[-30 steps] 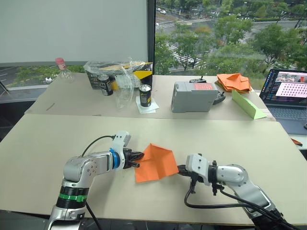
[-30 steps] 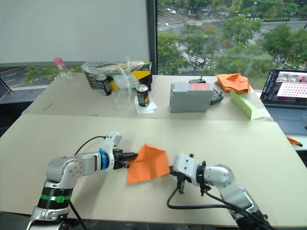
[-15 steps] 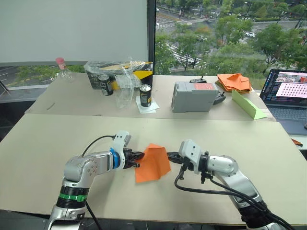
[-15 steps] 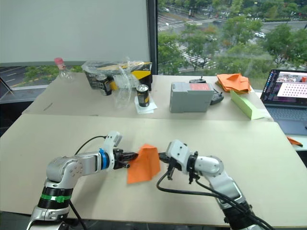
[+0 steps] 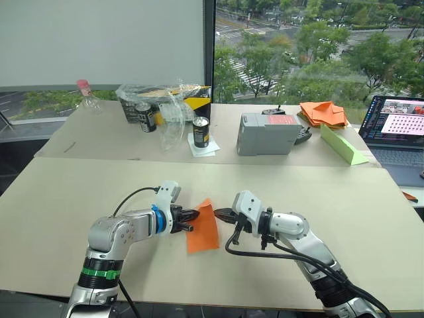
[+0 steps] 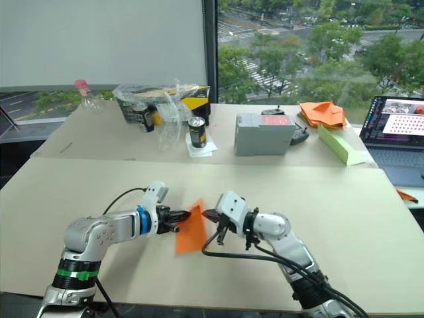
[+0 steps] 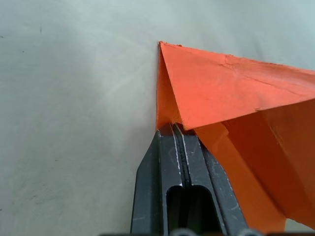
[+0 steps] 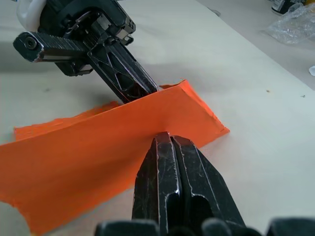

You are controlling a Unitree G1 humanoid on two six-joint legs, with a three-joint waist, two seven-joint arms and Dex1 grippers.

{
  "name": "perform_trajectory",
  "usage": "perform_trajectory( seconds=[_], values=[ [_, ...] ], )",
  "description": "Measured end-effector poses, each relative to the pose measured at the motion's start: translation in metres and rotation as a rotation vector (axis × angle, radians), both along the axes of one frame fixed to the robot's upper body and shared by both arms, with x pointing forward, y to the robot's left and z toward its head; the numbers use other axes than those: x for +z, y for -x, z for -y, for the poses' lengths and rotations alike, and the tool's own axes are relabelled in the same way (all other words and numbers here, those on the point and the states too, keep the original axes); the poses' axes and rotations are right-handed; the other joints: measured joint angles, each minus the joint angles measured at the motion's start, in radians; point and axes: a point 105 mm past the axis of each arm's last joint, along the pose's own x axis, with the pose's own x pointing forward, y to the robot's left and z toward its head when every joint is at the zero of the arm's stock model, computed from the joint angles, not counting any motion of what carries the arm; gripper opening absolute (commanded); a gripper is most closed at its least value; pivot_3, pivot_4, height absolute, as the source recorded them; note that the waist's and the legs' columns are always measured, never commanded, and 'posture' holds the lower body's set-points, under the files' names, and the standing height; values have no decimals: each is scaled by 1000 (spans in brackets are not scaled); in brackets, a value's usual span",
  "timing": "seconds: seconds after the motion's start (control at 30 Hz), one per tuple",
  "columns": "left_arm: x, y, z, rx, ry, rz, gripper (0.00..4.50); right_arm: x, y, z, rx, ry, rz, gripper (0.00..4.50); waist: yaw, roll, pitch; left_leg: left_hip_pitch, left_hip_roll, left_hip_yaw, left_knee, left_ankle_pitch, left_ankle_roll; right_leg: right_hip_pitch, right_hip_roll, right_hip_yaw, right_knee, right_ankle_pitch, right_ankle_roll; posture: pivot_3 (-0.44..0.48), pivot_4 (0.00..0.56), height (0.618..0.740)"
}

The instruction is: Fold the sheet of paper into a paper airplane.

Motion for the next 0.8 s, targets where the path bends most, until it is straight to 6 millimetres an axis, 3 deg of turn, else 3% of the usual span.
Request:
perform_trajectory(
  seconds=[0.3,0.53,0.8],
  values=[
    [0,3,-5,19,-7,7,0,-2,0,1,-4,9,-2,17,-4,0,0,0,0,0,0,0,0,-1,0,0,0,0,0,0,150,740],
    [5,-2,-23,107,0,9,0,-3,1,2,-4,10,-6,17,-3,0,0,-1,0,0,0,0,0,-1,0,0,0,0,0,0,150,740],
    [27,-16,-19,197,121,69,0,-6,2,2,-4,13,-14,17,2,0,0,-4,0,0,0,0,0,-3,0,0,0,0,0,0,150,740]
  ],
)
